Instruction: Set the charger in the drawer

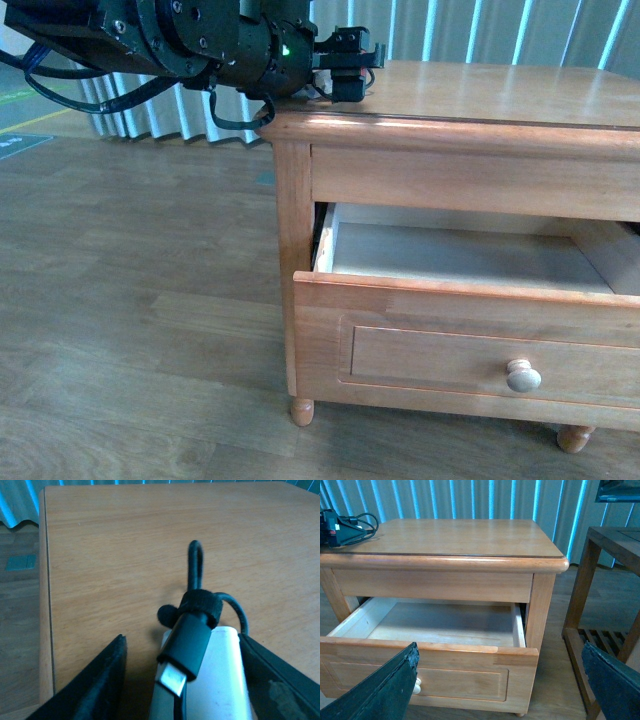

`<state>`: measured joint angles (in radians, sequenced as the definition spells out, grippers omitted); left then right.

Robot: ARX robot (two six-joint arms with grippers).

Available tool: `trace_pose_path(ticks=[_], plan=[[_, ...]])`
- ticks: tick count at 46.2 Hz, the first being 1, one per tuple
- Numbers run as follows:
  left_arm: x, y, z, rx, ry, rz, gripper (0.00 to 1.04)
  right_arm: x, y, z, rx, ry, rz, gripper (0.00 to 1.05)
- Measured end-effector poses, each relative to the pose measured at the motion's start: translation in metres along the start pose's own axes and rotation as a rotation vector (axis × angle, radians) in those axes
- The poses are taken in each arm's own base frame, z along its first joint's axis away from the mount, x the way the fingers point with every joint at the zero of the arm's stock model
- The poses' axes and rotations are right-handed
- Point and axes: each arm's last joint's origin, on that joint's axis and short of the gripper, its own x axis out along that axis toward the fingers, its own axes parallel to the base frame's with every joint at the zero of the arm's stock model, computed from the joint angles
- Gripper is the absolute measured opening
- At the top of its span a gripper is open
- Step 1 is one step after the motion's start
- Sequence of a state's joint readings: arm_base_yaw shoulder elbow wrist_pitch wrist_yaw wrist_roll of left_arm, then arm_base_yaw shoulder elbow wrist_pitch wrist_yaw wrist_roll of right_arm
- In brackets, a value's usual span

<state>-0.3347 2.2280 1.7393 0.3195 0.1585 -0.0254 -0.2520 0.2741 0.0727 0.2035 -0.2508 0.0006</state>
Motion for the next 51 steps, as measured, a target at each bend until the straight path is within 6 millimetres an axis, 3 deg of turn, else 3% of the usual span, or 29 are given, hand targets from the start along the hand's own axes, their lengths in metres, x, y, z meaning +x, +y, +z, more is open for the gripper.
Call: trace_pose_path(ticks=[6, 22, 31, 37, 43, 51], plan=[[0.005, -0.001, 0.001, -0.006, -0.006, -0.005, 0.43, 0.000, 0.000, 0.000, 0.000, 0.000, 0.000, 0.96], [0.003, -0.014, 0.001, -0.033, -0.042, -0.041, 0.41, 0.000, 0.000, 0.000, 0.000, 0.000, 0.000, 0.96], [-0.018, -0.046, 0.010, -0.026, -0.070, -0.123, 0.41, 0.000, 0.000, 0.000, 0.000, 0.000, 0.000, 0.96], [-0.036, -0.078, 0.016, -0.009, -0.105, -0.216, 0.41, 0.000, 0.000, 0.000, 0.000, 0.000, 0.000, 0.96], [-0.048, -0.108, 0.006, 0.000, -0.079, -0.303, 0.41, 0.000, 0.000, 0.000, 0.000, 0.000, 0.000, 0.96], [-0.053, -0.131, -0.009, 0.028, -0.036, -0.372, 0.41, 0.000, 0.000, 0.000, 0.000, 0.000, 0.000, 0.96]])
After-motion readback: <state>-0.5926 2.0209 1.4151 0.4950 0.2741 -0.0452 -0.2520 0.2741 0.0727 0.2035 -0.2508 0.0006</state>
